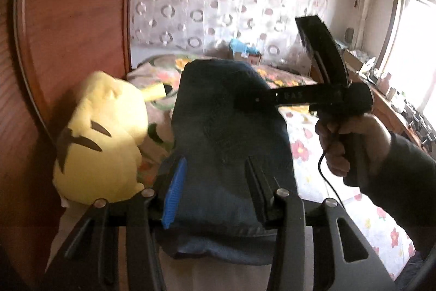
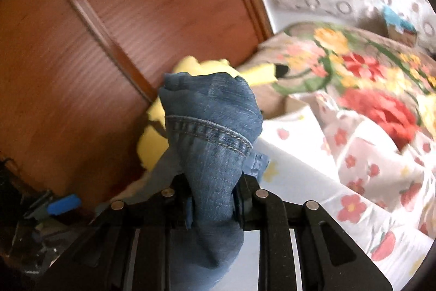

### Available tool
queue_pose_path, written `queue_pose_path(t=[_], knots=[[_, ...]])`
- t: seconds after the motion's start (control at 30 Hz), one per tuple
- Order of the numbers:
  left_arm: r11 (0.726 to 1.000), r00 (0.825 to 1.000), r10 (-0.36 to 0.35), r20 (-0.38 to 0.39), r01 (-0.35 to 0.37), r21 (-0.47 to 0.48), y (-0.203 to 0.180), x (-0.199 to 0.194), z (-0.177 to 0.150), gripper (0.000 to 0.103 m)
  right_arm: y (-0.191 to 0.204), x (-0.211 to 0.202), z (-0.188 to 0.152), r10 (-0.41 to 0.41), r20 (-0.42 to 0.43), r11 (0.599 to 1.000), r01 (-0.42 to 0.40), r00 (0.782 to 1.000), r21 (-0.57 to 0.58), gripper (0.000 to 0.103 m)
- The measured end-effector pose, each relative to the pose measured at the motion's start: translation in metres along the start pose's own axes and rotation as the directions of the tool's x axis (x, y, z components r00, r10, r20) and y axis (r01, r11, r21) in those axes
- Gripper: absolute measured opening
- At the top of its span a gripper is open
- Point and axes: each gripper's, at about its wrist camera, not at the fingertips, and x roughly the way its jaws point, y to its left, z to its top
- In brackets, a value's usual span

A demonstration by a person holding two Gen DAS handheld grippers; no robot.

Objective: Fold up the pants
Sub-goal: 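Carry the folded jeans beside the yellow plush toy and lower them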

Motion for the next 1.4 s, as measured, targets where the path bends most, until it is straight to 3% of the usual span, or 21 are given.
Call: queue_pose_path(t=[0.07, 0.13, 0.17, 0.23, 0.3, 0.4, 0.47, 0.53, 0.6, 0.73, 0.9, 1.4], knots=[[1.000, 1.000, 0.003, -0.026, -0.003, 0.003, -0.002, 0.012, -0.003, 0.043, -0.010, 0.004, -0.004, -0.050, -0.011, 0.999, 0.050, 0.999, -0.002, 0.037], [1.000, 0.999, 0.012, -0.053, -0.011, 0.006, -0.006, 0.019, -0.008, 0.043, -0.015, 0.007, -0.007, -0.096, -0.027, 0.995, 0.096, 0.995, -0.015, 0.057], [1.000, 0.998, 0.017, -0.065, -0.017, 0.008, -0.005, 0.024, -0.010, 0.043, -0.017, 0.008, -0.008, -0.149, -0.032, 0.988, 0.148, 0.988, -0.035, 0.063], [1.000, 0.996, 0.027, -0.085, -0.027, 0.009, -0.005, 0.029, -0.016, 0.043, -0.022, 0.007, -0.010, -0.240, -0.019, 0.969, 0.239, 0.970, -0.056, 0.065], [0.999, 0.994, 0.042, -0.098, -0.041, 0.014, -0.006, 0.031, -0.021, 0.043, -0.029, 0.000, -0.010, -0.275, -0.005, 0.960, 0.275, 0.961, -0.046, 0.066], [0.998, 0.992, 0.059, -0.110, -0.057, 0.023, -0.007, 0.034, -0.028, 0.043, -0.031, -0.012, -0.009, -0.287, 0.041, 0.955, 0.289, 0.957, -0.063, 0.066], [0.998, 0.992, 0.062, -0.113, -0.059, 0.024, -0.006, 0.036, -0.031, 0.043, -0.026, -0.018, -0.009, -0.330, 0.081, 0.936, 0.337, 0.940, -0.099, 0.056], [0.998, 0.992, 0.062, -0.113, -0.060, 0.026, -0.006, 0.037, -0.035, 0.043, -0.021, -0.016, -0.009, -0.310, 0.089, 0.940, 0.320, 0.946, -0.122, 0.043], [0.999, 0.993, 0.053, -0.106, -0.051, 0.018, -0.004, 0.037, -0.037, 0.043, -0.021, -0.008, -0.011, -0.316, 0.076, 0.934, 0.324, 0.946, -0.149, 0.037], [0.999, 0.995, 0.041, -0.096, -0.041, 0.007, -0.001, 0.038, -0.038, 0.043, -0.040, 0.016, -0.017, -0.320, 0.040, 0.939, 0.322, 0.947, -0.121, 0.037], [0.999, 0.994, 0.047, -0.095, -0.047, 0.001, -0.002, 0.032, -0.036, 0.043, -0.039, 0.010, -0.020, -0.319, 0.049, 0.942, 0.323, 0.946, -0.095, 0.037], [0.998, 0.998, 0.063, 0.009, -0.063, 0.025, -0.025, -0.038, -0.025, 0.043, 0.038, -0.088, -0.052, -0.249, 0.179, 0.957, 0.271, 0.952, -0.107, 0.037]])
